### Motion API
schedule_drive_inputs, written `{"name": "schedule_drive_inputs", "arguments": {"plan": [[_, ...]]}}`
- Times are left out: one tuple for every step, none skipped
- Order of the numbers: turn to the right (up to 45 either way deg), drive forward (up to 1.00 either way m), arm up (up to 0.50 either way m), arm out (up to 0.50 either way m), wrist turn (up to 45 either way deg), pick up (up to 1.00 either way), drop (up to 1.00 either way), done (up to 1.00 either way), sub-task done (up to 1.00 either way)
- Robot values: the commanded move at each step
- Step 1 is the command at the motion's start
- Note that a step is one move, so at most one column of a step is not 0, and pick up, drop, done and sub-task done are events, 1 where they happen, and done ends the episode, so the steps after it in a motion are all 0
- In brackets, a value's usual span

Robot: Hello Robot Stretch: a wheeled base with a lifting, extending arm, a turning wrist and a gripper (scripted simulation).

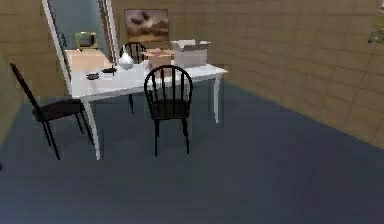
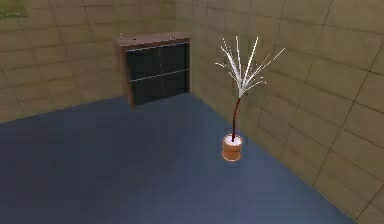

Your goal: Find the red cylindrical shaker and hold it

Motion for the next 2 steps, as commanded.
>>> {"name": "schedule_drive_inputs", "arguments": {"plan": [[18.0,0.00,0.00,0.00,0.0,0.00,0.00,0.00,0.00],[0.0,1.00,0.00,0.00,0.0,0.00,0.00,0.00,0.00]]}}
